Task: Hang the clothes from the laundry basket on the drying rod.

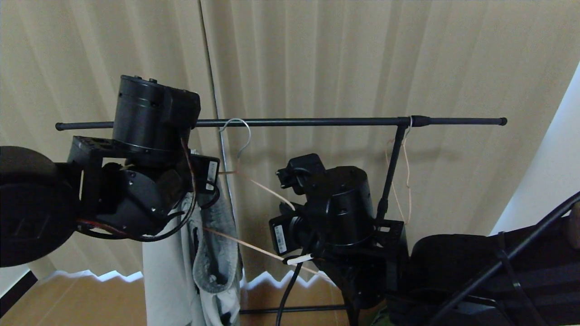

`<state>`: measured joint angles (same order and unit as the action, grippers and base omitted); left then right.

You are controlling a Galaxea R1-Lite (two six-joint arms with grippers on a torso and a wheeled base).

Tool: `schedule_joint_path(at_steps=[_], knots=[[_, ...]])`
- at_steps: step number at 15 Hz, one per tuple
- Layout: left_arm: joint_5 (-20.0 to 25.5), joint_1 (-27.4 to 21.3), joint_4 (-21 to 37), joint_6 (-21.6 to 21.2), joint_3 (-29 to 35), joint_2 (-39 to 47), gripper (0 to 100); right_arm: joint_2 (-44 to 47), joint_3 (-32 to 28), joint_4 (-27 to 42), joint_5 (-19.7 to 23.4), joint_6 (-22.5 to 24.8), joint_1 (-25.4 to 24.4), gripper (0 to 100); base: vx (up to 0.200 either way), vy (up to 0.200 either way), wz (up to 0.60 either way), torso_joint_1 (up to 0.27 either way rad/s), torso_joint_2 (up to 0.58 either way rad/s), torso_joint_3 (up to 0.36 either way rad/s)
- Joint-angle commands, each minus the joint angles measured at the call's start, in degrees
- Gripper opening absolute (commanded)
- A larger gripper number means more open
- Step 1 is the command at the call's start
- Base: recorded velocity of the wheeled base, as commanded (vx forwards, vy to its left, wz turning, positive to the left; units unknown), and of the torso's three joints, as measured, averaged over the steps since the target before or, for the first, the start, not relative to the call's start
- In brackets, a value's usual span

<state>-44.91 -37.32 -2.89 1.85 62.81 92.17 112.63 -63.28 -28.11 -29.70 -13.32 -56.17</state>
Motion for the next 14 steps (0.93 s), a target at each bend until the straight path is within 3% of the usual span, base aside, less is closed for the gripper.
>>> schedule_joint_path(at_steps=[1,3,4,7,12,14], knots=[[0.35,-1.88,-0.19,-0.71,-2.51,-3.40,0,0.84,0.35,-0.10,0.87,-0.74,0.19,0,0.000,0.000,0.00,0.000,0.00,0.000],[1.84,-3.82,-0.36,-0.89,-3.83,-4.81,0,0.49,1.49,-0.37,1.83,-1.79,0.72,0,0.000,0.000,0.00,0.000,0.00,0.000],[7.03,-4.70,-0.36,-1.15,-5.24,-6.57,0,0.13,2.55,-1.16,2.01,-2.58,0.89,0,0.000,0.000,0.00,0.000,0.00,0.000],[15.03,-4.78,-1.51,-5.90,-8.93,-9.73,0,-1.71,5.71,-4.06,2.80,-2.67,2.03,0,0.000,0.000,0.00,0.000,0.00,0.000],[32.17,-4.43,-13.19,-14.16,-17.98,-12.54,0,-5.05,8.96,-8.36,4.82,-2.50,3.79,0,0.000,0.000,0.00,0.000,0.00,0.000],[33.75,-4.34,-16.10,-16.44,-20.27,-12.46,0,-5.23,8.70,-8.36,4.82,-2.58,4.14,0,0.000,0.000,0.00,0.000,0.00,0.000]])
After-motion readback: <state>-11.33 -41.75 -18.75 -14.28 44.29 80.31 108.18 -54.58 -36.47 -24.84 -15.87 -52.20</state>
